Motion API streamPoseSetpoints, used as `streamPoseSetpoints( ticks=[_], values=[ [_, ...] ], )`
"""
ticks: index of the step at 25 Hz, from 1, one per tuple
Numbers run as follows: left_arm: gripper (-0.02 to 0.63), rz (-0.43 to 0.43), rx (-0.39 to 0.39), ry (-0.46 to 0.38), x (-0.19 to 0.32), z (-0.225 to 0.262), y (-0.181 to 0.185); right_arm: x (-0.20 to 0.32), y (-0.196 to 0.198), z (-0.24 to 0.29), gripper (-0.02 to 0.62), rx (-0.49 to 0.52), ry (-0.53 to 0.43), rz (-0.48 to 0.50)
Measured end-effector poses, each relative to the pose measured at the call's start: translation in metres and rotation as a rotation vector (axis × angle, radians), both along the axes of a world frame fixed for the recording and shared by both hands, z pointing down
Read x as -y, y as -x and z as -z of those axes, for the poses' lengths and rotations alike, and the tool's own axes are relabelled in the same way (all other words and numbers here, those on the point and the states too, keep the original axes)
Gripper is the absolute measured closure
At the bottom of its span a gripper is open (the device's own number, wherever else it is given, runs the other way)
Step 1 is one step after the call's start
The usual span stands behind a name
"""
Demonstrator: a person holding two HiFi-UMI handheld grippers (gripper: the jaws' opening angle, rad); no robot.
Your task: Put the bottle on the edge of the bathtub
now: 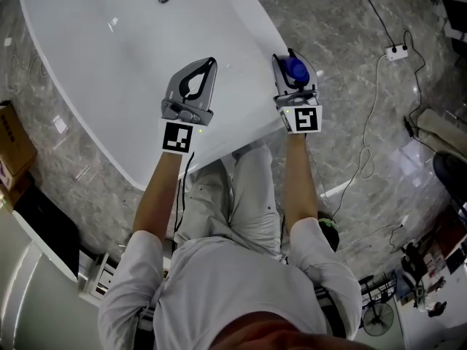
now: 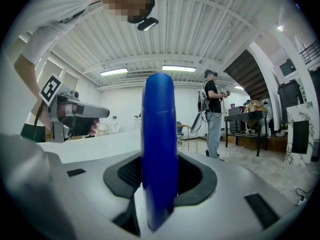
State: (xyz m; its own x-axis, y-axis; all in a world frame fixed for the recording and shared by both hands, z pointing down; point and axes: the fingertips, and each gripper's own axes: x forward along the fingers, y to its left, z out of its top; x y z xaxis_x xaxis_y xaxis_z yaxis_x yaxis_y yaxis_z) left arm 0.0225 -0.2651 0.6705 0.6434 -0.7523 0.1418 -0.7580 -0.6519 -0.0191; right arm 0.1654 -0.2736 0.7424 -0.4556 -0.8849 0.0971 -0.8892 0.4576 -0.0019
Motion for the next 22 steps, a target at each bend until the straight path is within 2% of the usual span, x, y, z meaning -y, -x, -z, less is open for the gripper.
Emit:
streamPoseSetpoints(
  ticks=[5, 11, 16, 22],
  values=[
    [0.610, 0.003, 0.030, 0.009, -0.004, 0.006, 0.000, -0.003, 0.004, -0.004, 0.385, -0.013, 0.056, 0.004],
    [0.609, 0.021, 0.037, 0.007, -0.005, 0.029, 0.000, -0.002, 0.003, 0.010, 0.345, -0.030, 0.092, 0.002],
    [0.609, 0.029, 0.042, 0.004, -0.013, 0.063, 0.000, -0.004, 0.002, 0.042, 0.322, -0.034, 0.097, 0.011],
    [0.609, 0.053, 0.030, -0.027, -0.017, 0.124, -0.001, -0.015, 0.005, 0.107, 0.318, -0.025, 0.094, 0.026]
  ],
)
